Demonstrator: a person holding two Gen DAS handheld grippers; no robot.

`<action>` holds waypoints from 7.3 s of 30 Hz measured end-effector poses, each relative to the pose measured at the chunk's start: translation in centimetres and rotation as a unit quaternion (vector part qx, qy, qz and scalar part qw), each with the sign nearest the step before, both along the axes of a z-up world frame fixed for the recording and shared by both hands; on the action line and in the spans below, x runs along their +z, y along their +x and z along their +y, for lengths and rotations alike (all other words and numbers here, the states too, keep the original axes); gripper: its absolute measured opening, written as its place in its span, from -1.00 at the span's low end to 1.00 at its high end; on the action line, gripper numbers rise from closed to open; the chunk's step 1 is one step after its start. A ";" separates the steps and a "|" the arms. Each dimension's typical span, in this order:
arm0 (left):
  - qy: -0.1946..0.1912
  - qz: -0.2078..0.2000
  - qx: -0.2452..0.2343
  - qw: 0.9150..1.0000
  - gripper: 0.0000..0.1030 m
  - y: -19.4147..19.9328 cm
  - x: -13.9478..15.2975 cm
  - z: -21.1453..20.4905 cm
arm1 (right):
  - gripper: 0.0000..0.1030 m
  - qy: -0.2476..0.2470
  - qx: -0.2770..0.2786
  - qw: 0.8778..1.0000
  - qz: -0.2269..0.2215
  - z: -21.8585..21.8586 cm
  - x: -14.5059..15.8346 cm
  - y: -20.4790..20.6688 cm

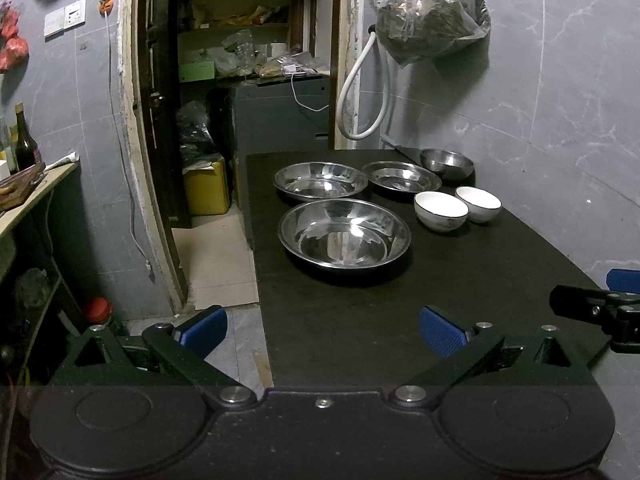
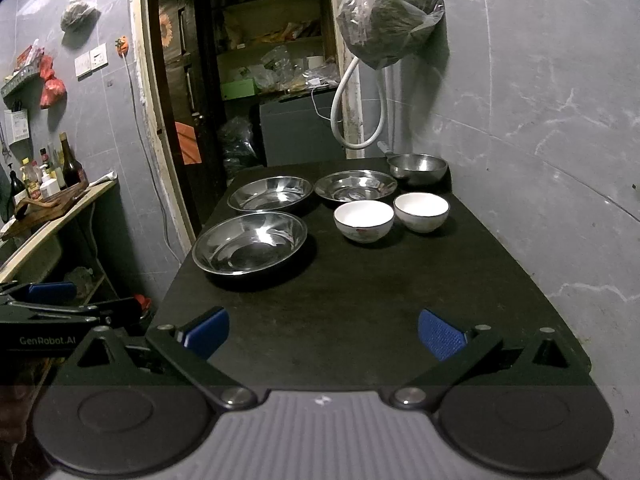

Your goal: Organize plates and bowls

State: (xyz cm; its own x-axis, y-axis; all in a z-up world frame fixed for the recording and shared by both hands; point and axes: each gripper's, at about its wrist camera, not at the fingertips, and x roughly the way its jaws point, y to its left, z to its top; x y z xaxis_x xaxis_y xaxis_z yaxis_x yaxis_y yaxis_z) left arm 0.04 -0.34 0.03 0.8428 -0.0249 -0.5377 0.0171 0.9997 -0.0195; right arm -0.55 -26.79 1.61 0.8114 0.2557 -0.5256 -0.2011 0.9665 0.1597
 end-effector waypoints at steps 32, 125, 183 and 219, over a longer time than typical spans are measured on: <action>0.010 0.024 -0.009 1.000 0.98 0.7 -0.3 -0.8 | 1.00 0.006 -0.001 1.000 0.022 -0.5 -1.1 0.5; -0.014 0.189 -0.133 0.973 0.32 44.1 -3.9 10.9 | 0.33 0.062 -0.067 0.982 0.163 13.3 -5.4 36.2; 0.125 0.175 -0.255 0.943 -0.46 26.3 -1.7 5.5 | -0.59 0.057 -0.075 0.976 0.198 10.4 -3.4 20.9; 0.008 0.148 -0.180 0.972 0.91 31.1 -0.7 6.6 | 0.48 -0.009 -0.088 0.986 0.139 8.9 -2.6 22.8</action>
